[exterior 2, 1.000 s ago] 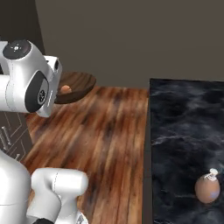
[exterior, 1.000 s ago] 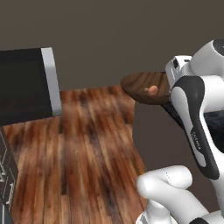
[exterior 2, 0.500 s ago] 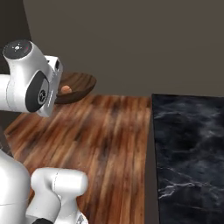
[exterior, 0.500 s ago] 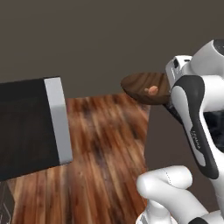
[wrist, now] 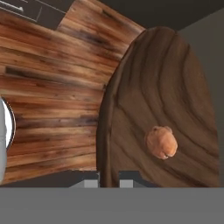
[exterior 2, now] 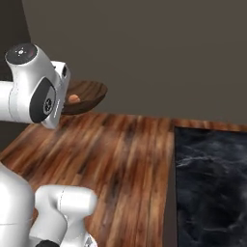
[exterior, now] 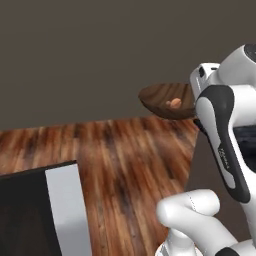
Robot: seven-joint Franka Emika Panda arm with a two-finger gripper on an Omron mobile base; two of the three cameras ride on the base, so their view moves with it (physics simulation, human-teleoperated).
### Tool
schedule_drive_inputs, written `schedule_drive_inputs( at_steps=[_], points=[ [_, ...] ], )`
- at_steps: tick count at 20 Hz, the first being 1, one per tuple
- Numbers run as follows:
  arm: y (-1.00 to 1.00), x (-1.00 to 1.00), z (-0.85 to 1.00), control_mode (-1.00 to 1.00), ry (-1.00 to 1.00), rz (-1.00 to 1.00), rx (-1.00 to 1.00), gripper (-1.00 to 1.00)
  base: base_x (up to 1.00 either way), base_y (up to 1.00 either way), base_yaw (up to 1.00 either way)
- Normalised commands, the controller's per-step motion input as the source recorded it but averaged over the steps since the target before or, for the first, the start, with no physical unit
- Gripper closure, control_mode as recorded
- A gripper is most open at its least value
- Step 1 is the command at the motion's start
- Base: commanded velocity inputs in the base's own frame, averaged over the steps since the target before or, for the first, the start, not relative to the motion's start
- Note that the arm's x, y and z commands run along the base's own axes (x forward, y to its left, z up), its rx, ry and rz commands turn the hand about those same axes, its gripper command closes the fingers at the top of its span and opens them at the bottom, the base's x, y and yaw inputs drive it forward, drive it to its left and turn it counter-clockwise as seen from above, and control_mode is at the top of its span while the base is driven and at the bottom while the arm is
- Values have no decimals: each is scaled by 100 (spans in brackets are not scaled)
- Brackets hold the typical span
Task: Pick the mushroom from the sink and place it in the bowl. Then pick the bowl and place it in the microwave. Then close the microwave door and press the start button.
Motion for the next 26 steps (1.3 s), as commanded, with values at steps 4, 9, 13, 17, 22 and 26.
schedule_drive_inputs(
  at_steps=[4,9,13,17,22,26],
  points=[
    [0,0,0,100,0,0,0,100,35,4,40],
    [0,0,0,100,0,0,0,100,40,2,47],
    [0,0,0,100,0,0,0,100,61,0,47],
    [0,0,0,100,0,0,0,100,57,0,48],
    [0,0,0,100,0,0,0,100,32,0,52],
    [0,0,0,100,0,0,0,100,1,0,58]
  ],
)
